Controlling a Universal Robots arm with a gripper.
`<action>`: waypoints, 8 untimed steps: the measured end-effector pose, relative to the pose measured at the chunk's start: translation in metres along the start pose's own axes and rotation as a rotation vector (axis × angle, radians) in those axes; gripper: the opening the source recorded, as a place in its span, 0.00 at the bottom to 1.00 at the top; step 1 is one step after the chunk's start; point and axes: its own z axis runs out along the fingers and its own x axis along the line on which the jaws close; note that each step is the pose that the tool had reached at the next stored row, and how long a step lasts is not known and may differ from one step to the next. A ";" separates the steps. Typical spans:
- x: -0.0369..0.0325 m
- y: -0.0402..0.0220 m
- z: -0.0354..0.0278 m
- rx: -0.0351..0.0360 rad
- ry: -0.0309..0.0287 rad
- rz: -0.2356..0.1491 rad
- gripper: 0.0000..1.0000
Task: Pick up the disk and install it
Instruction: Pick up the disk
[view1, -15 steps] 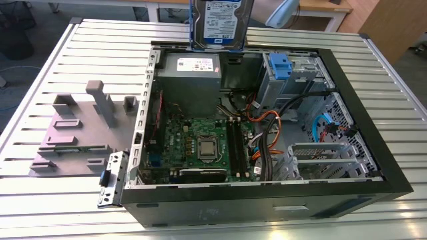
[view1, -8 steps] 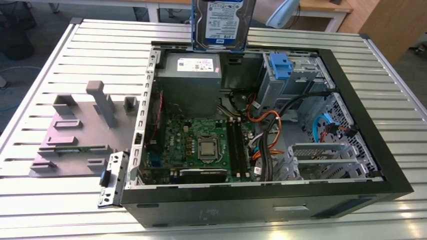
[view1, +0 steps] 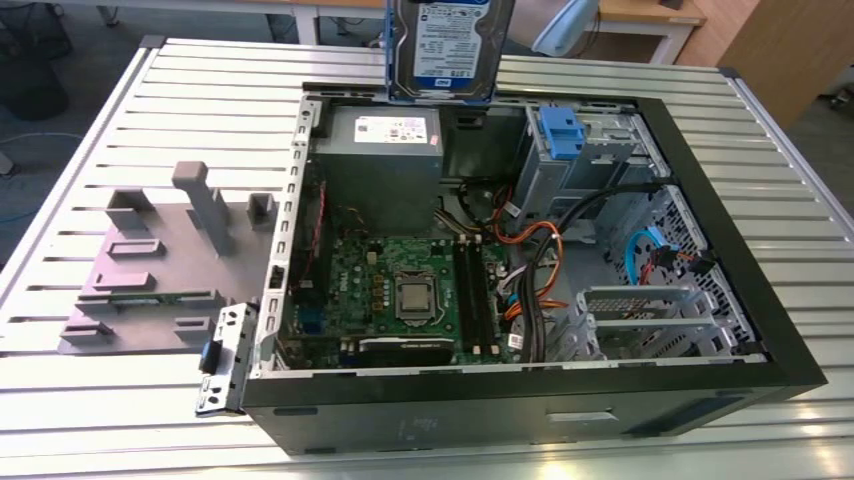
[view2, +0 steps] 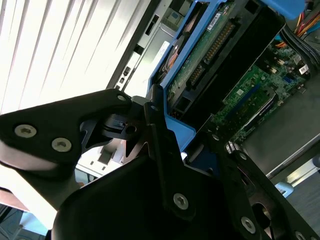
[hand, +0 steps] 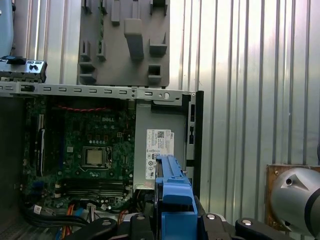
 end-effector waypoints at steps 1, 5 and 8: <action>0.0000 -0.0003 0.0000 0.0000 0.0000 0.000 0.37; 0.0001 -0.0016 0.0000 0.0000 0.0000 0.000 0.37; 0.0001 -0.0027 -0.0001 0.0000 0.0000 0.000 0.37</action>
